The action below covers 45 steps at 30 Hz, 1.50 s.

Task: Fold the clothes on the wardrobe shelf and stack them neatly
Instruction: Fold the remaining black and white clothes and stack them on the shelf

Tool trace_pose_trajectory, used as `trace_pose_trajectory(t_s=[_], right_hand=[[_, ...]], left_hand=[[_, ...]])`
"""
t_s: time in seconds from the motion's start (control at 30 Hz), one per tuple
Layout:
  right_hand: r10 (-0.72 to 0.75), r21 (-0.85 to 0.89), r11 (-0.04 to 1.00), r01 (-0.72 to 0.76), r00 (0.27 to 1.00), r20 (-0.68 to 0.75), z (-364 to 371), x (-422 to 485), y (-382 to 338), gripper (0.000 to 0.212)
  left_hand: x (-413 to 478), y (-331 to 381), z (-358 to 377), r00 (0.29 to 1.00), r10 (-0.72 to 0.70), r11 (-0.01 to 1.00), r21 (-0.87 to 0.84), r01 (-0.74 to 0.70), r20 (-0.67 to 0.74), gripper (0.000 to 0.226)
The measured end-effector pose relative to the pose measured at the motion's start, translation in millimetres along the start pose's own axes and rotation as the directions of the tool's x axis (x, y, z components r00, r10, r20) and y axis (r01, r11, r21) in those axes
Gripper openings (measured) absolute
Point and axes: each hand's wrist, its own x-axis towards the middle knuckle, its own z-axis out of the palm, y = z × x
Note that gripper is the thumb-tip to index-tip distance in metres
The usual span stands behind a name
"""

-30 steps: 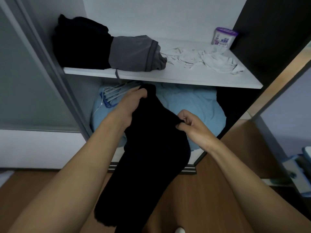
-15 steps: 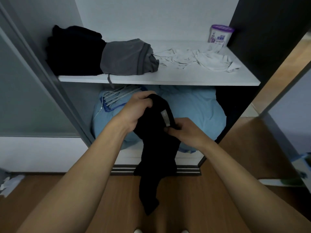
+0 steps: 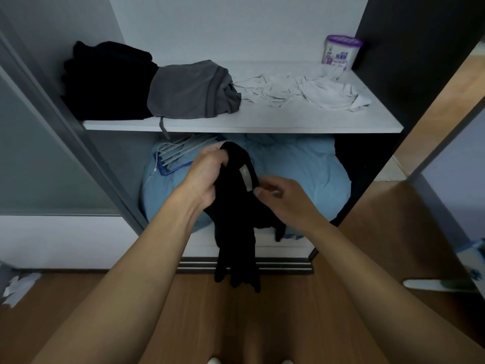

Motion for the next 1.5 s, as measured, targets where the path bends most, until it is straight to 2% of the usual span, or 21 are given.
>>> trace_pose_trajectory(t_s=[0.13,0.2,0.23,0.3,0.4,0.53,0.67,0.83,0.97,1.03,1.13,1.23,1.3,1.37,1.5], right_hand=[[0.09,-0.135,0.988,-0.072,0.988,0.125,5.6,0.8,14.2,0.008],[0.185,-0.186,0.972,-0.145,0.957,0.224,6.0,1.5,20.9,0.014],[0.215,-0.184,0.967,-0.176,0.951,0.224,5.9,1.8,22.2,0.015],[0.21,-0.076,0.977,-0.201,0.967,0.143,6.8,2.8,18.5,0.019],[0.043,0.082,0.995,-0.048,0.997,0.059,10.3,4.7,3.7,0.016],[-0.192,-0.011,0.981,0.191,0.98,-0.057,14.1,0.0,-12.5,0.016],[-0.298,-0.122,0.953,0.277,0.93,-0.214,16.8,-4.8,-16.8,0.015],[-0.263,-0.259,0.945,0.199,0.934,-0.241,18.6,-5.2,-13.2,0.009],[0.028,-0.458,0.884,-0.091,0.99,-0.142,21.8,-3.7,13.8,0.037],[0.089,-0.461,0.873,-0.161,0.981,-0.174,13.9,-2.5,22.9,0.042],[0.007,-0.439,0.888,-0.139,0.958,-0.288,-10.9,2.4,30.5,0.017],[-0.058,-0.368,0.93,-0.007,0.984,-0.167,-18.6,6.6,19.4,0.039],[-0.161,-0.335,0.937,0.101,0.975,-0.155,-7.8,3.3,12.8,0.04],[-0.226,-0.348,0.926,0.142,0.951,-0.211,4.1,-1.2,12.9,0.034],[-0.135,-0.262,0.963,0.068,0.96,-0.246,18.7,-10.6,13.8,0.019]], left_hand=[[-1.4,9.1,3.5,0.998,0.037,0.999,0.021,-0.038,0.05,0.055],[-3.9,11.3,1.9,0.997,0.043,0.999,-0.008,-0.042,0.065,0.051],[-4.7,12.1,0.5,0.996,0.042,0.999,-0.019,-0.041,0.073,0.046],[-6.2,13.3,-0.6,0.995,0.035,0.999,-0.021,-0.033,0.093,0.038],[-7.7,13.1,1.9,0.994,0.025,0.999,0.033,-0.028,0.104,0.037],[-4.7,9.4,-0.3,0.997,0.022,0.996,0.079,-0.029,0.079,0.044],[-2.5,4.7,-3.4,0.999,0.043,0.984,0.174,-0.048,0.034,0.042],[-1.3,3.9,1.0,0.992,0.111,0.969,0.226,-0.097,-0.051,0.045],[-0.8,8.1,6.4,0.993,0.117,0.966,0.236,-0.108,-0.023,0.038],[-2.2,9.3,6.3,0.993,0.117,0.945,0.305,-0.116,0.016,0.037],[-5.7,9.7,2.1,0.996,0.074,0.92,0.383,-0.089,0.052,0.037],[-6.5,8.6,6.6,1.0,0.011,0.94,0.34,-0.014,0.01,0.039],[-5.4,7.9,14.0,0.999,0.035,0.925,0.38,-0.027,-0.013,0.042],[-4.9,8.1,18.8,0.997,0.073,0.895,0.443,-0.05,-0.037,0.038],[-5.6,11.0,21.8,0.992,0.122,0.843,0.531,-0.087,-0.033,0.026]])
